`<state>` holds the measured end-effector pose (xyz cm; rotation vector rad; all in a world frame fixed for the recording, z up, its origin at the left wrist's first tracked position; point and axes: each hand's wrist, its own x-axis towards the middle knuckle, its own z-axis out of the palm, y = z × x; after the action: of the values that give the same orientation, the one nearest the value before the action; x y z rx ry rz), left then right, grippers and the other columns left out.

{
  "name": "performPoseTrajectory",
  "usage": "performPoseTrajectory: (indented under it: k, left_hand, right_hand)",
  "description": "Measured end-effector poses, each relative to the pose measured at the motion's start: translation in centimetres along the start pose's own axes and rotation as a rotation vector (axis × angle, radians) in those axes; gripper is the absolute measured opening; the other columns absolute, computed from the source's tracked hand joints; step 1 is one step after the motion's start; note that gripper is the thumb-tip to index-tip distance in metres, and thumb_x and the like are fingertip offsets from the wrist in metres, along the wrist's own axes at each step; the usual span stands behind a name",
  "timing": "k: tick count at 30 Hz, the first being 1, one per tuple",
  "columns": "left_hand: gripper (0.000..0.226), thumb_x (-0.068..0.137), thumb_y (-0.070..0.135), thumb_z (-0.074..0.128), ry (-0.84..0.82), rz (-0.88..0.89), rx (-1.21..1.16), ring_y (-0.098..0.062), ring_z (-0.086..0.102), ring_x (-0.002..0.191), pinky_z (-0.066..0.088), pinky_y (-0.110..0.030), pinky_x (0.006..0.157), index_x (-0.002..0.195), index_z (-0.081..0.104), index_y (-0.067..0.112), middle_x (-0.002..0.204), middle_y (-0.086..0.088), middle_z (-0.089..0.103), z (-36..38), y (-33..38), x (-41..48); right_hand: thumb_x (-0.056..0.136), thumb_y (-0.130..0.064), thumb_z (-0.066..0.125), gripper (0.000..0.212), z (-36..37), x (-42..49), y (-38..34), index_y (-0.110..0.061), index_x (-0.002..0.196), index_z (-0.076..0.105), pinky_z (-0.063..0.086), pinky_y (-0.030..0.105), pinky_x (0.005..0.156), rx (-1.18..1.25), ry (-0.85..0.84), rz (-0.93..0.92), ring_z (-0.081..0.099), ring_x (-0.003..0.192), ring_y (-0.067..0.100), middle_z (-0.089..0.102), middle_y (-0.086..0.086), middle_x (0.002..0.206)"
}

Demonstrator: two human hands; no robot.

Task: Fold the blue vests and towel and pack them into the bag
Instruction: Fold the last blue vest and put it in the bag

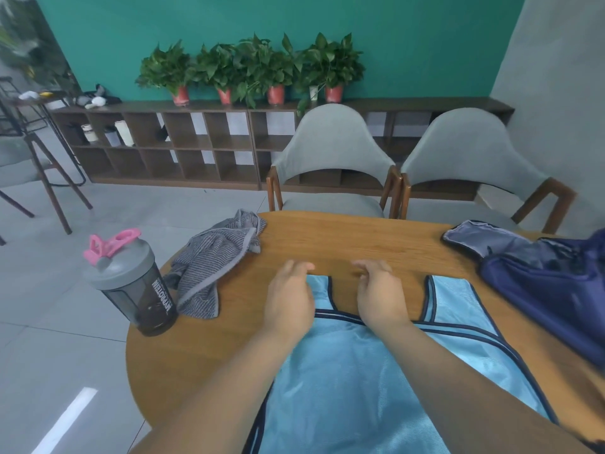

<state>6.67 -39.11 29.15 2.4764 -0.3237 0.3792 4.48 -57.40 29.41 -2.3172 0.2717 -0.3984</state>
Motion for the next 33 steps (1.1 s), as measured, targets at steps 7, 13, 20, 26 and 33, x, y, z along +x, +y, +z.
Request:
performPoseTrajectory:
  k: [7, 13, 20, 26, 33]
  left_hand:
    - [0.080, 0.104, 0.069, 0.004, -0.602, -0.015, 0.431, -0.026, -0.031, 0.156, -0.010, -0.046, 0.130, 0.166, -0.014, 0.023, 0.170, 0.009, -0.029, 2.4, 0.9, -1.2]
    - [0.080, 0.103, 0.070, 0.007, -0.460, -0.007, 0.415, -0.026, -0.025, 0.159, -0.006, -0.046, 0.131, 0.168, -0.005, 0.024, 0.174, 0.001, -0.022, 3.1, 2.7, -1.2]
    - [0.082, 0.098, 0.077, -0.001, -0.502, 0.014, 0.463, -0.024, -0.023, 0.159, -0.008, -0.047, 0.130, 0.167, -0.010, 0.033, 0.174, 0.003, -0.020, 4.3, 3.1, -2.0]
    - [0.082, 0.098, 0.073, 0.000, -0.414, 0.021, 0.405, -0.022, -0.021, 0.160, -0.009, -0.047, 0.130, 0.167, -0.009, 0.031, 0.175, 0.002, -0.013, 3.6, 3.5, -2.4]
    - [0.073, 0.105, 0.065, 0.017, -0.349, 0.074, 0.286, -0.024, 0.011, 0.160, 0.013, -0.042, 0.130, 0.165, 0.026, 0.025, 0.172, -0.002, 0.019, 2.7, 3.3, -2.6]
  right_hand:
    - [0.092, 0.008, 0.051, 0.047, -5.0, -1.5, 5.8, -0.003, 0.137, 0.061, 0.040, 0.029, 0.103, -0.219, 0.236, 0.021, 0.047, 0.125, 0.032, 0.051, 0.013, 0.139]
    - [0.100, -0.011, 0.055, 0.048, -8.9, -1.5, 11.1, -0.010, 0.148, 0.052, 0.035, 0.031, 0.117, -0.490, 0.001, 0.103, 0.041, 0.146, 0.027, 0.039, 0.010, 0.160]
    - [0.109, -0.050, 0.015, 0.058, -9.8, -1.8, 12.0, -0.037, 0.165, 0.007, 0.011, 0.047, 0.129, -0.713, -0.272, 0.105, -0.005, 0.160, 0.030, -0.002, 0.002, 0.175]
    - [0.110, -0.049, 0.022, 0.058, -9.7, -1.8, 11.0, -0.030, 0.164, 0.015, 0.013, 0.049, 0.128, -0.779, -0.222, 0.027, 0.000, 0.160, 0.030, 0.004, 0.002, 0.175]
    - [0.111, -0.041, 0.031, 0.051, -10.3, -1.4, 11.1, -0.026, 0.159, 0.036, 0.026, 0.045, 0.124, -0.598, -0.230, -0.028, 0.021, 0.155, 0.028, 0.024, 0.000, 0.170]
